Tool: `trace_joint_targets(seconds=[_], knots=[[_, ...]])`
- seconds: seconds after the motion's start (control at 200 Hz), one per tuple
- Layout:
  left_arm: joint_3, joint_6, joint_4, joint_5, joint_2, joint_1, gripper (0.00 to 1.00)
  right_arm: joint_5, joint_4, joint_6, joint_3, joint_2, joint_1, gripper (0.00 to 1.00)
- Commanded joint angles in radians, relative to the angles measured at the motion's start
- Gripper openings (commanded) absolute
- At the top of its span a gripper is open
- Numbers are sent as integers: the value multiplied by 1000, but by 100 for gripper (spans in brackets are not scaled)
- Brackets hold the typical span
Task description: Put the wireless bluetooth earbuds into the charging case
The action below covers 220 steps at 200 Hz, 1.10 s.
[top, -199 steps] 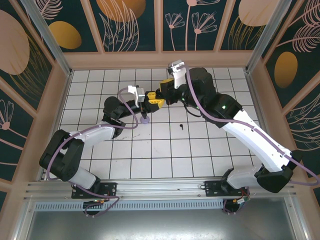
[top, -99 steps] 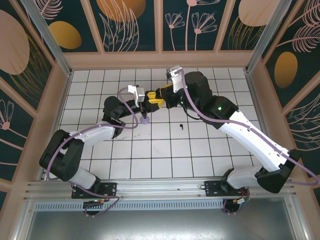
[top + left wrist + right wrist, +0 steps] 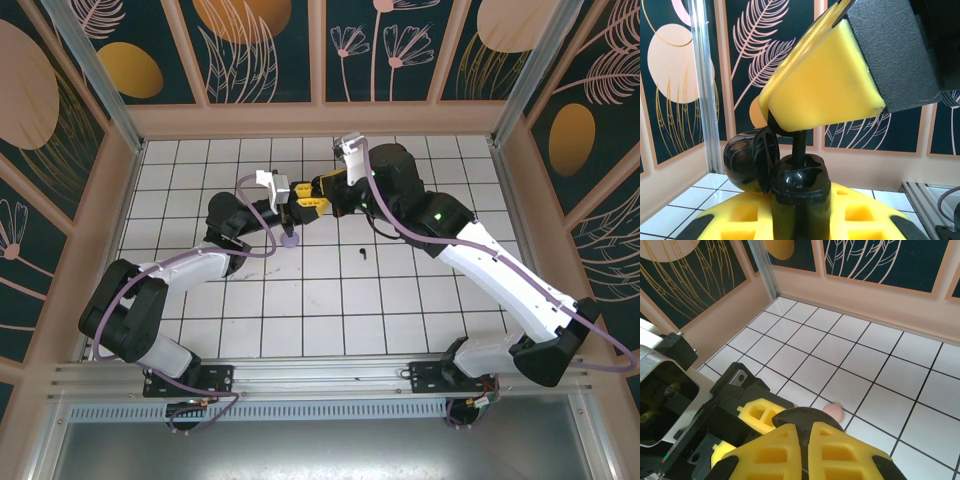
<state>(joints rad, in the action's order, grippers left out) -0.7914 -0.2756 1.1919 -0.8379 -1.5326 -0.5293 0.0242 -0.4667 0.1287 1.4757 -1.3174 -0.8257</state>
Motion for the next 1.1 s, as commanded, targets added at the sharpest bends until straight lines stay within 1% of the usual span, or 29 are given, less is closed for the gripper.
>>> trace_joint_targets(seconds=[0.0,0.205,0.405,0.556,0.776,0.891,1.006,1.096], knots=[[-34,-16,28,-23,15,-4,0,-49,30,14,-6,-6,2,8],[-37,-15,26,-23,13,-5,0,-82,5,8,-11,-22,-2,8],[-40,-15,26,-21,14,-5,0,-86,-34,-10,-12,-52,-20,7],[-42,-15,22,-18,17,-4,0,-51,-62,-24,-15,-69,-38,7],[-37,-5,24,4,23,-5,0,-35,-74,-23,-30,-57,-41,7],[-19,-1,73,6,27,-5,0,-29,-74,-19,-28,-58,-41,7],[30,50,155,13,36,-10,0,-14,-69,0,-15,-61,-41,6],[57,125,136,22,55,-17,0,-13,-63,16,10,-58,-41,6]])
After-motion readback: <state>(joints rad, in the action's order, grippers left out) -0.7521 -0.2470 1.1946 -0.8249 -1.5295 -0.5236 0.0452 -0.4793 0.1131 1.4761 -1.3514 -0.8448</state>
